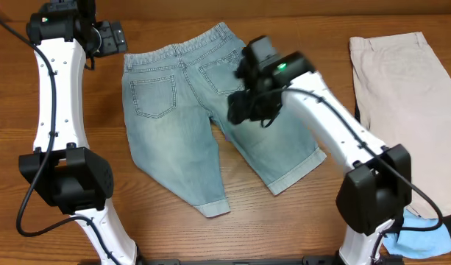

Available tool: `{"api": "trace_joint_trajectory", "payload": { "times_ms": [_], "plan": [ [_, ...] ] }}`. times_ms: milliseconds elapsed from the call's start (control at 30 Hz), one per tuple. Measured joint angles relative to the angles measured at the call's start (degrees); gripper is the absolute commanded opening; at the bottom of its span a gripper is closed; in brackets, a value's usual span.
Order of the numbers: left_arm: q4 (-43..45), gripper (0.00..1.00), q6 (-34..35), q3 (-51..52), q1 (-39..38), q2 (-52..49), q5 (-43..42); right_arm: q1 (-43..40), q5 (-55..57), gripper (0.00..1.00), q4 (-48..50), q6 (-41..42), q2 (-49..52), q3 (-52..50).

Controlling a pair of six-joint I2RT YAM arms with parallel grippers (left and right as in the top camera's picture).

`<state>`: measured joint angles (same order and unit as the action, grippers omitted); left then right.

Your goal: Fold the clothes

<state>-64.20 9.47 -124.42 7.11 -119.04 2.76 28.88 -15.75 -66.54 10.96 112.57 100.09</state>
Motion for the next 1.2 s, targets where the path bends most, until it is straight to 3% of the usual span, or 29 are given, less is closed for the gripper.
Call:
{"api": "trace_joint_trajectory", "payload": {
  "times_ms": [200,500,900,1200],
  "plan": [
    [-0.3,0.97,0.0,0.0,0.0,0.0,-0.6,4.8,-0.6,0.57,12.2,2.2,0.3,-5.6],
    [-0.5,0.97,0.0,0.0,0.0,0.0,-0.7,8.0,1.8,0.57,23.4,3.6,9.3,-6.4],
    [-1.2,0.98,0.0,0.0,0.0,0.0,-0.7,6.3,5.2,0.46,17.4,5.9,11.7,-6.8],
    [-2.1,0.98,0.0,0.0,0.0,0.0,-0.7,-8.8,3.5,0.46,8.6,4.0,11.7,-6.8]
  ]
}}
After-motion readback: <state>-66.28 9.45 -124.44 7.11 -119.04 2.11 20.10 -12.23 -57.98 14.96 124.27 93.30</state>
